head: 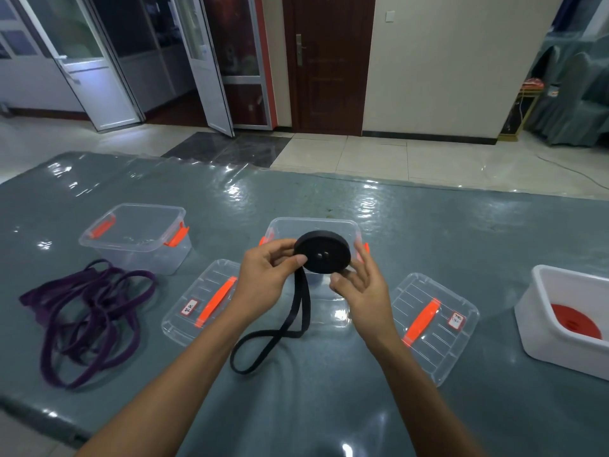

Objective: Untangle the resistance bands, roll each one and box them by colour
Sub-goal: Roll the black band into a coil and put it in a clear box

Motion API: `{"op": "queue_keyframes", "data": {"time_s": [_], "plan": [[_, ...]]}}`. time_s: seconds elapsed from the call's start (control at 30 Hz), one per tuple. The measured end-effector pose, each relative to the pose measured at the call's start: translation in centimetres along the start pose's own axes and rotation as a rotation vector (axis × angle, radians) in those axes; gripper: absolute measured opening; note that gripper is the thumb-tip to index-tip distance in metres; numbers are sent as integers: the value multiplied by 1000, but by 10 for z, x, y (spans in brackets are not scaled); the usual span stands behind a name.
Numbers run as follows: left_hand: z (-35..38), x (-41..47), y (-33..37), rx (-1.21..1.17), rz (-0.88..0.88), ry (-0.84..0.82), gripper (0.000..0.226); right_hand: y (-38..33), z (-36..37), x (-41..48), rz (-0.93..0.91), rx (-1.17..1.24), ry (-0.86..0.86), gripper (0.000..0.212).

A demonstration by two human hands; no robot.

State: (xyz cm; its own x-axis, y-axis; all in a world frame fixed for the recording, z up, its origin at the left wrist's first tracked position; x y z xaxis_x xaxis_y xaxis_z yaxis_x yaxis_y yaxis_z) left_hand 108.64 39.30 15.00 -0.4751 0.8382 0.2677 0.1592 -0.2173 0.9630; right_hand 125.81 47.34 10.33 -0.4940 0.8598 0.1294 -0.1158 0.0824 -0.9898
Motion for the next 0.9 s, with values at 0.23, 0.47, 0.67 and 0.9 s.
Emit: {"op": "queue_keyframes", "data": {"time_s": [0.23,0.47,0.67,0.9], "plan": [[18,25,28,-126,48,28,23,22,38,5,123,-182,-269,38],[6,41,40,-158,108,85,27,-1,-1,28,61,-278,-61,4],[-3,44,27,-202,97,146,25,-30,-29,42,-88,-357,-7,18],[-2,34,11,-49,62,110,30,14,-19,24,27,-525,-231,24]]}}
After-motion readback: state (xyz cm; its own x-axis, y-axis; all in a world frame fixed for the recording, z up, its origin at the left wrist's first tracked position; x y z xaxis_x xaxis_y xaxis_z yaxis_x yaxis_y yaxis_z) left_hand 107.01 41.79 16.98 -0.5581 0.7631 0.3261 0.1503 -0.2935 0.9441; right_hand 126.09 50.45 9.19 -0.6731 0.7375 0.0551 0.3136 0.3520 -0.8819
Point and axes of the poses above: each hand's wrist, its own x-axis towards the middle knuckle, its own z-axis out of the palm, y = z × x, the point moved 1 cm from there along x, towards the middle knuckle, and after that the axes turned 5 degrees about -x, right-handed, at the moved point
